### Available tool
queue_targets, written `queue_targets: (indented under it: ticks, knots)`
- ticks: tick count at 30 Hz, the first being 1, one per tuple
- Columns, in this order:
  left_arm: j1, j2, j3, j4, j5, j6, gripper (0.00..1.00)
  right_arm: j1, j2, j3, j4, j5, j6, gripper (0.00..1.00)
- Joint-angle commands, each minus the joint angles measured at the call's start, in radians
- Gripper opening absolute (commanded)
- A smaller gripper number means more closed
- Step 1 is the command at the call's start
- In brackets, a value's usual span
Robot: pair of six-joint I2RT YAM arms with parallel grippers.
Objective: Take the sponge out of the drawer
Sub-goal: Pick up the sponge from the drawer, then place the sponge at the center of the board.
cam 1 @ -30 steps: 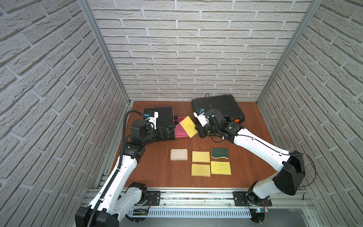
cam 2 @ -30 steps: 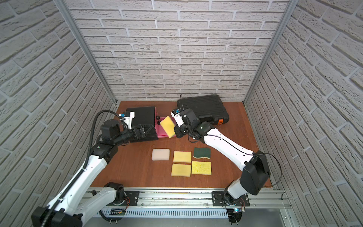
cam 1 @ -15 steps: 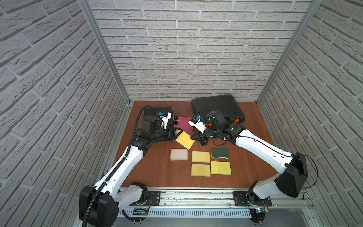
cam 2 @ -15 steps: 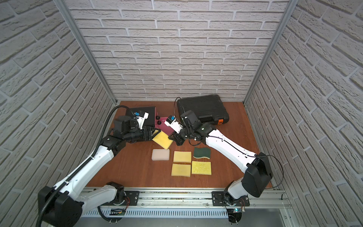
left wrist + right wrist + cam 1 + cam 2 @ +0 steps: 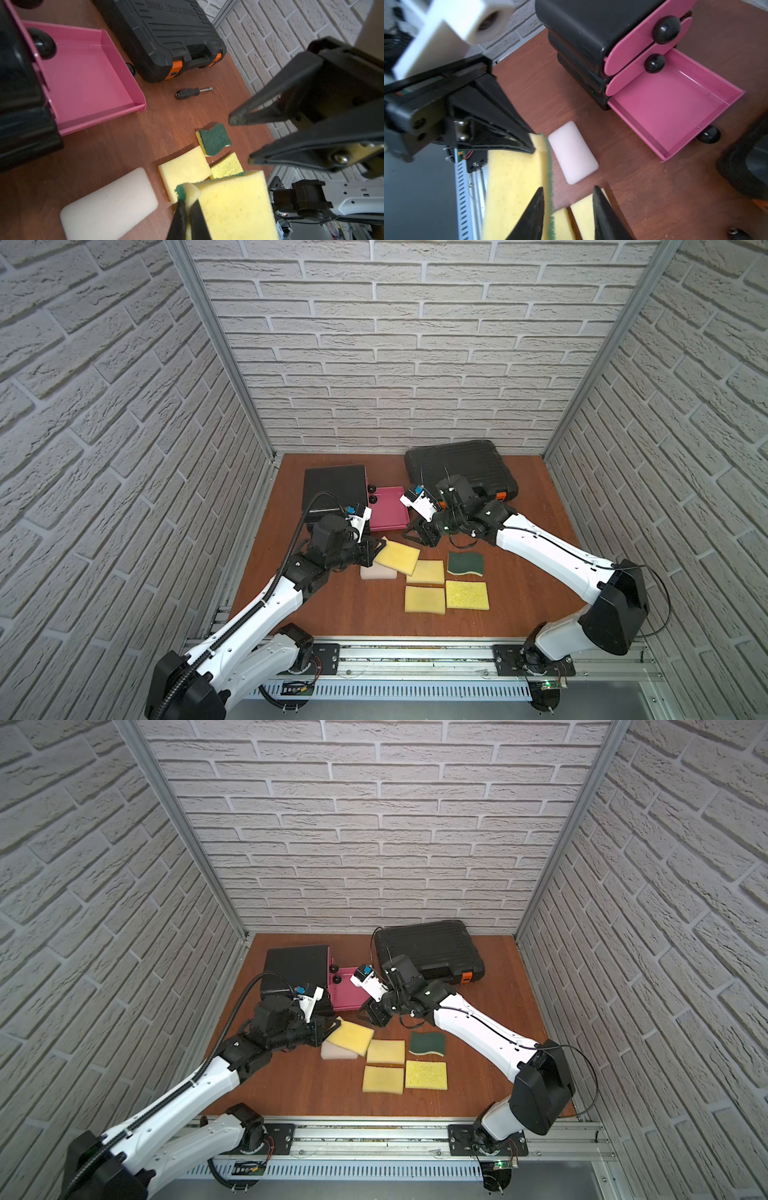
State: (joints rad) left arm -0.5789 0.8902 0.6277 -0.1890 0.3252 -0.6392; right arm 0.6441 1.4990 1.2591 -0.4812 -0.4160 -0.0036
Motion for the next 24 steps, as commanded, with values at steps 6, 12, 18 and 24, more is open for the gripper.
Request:
queue_targets:
  ticks: [6,12,18,24]
  knots:
    - [-0.159,-0.234,-0.198,-0.076,-0.453,-0.244,0.00,-0.004,-0.120,-0.118,0.093,0.288,0.157,0.50]
    - [-0.223,-0.278,-0.281,-0.126,-0.521,-0.321,0.00,-0.009,-0.116,-0.152,0.120,0.351,0.193,0.50]
    - [-0.266,-0.237,-0.408,0.021,-0.516,-0.409,0.00,-0.011,-0.070,-0.141,0.131,0.353,0.204,0.49]
    - [-0.319,-0.182,-0.429,0.064,-0.555,-0.442,0.00,-0.011,-0.018,-0.121,0.135,0.358,0.206,0.48]
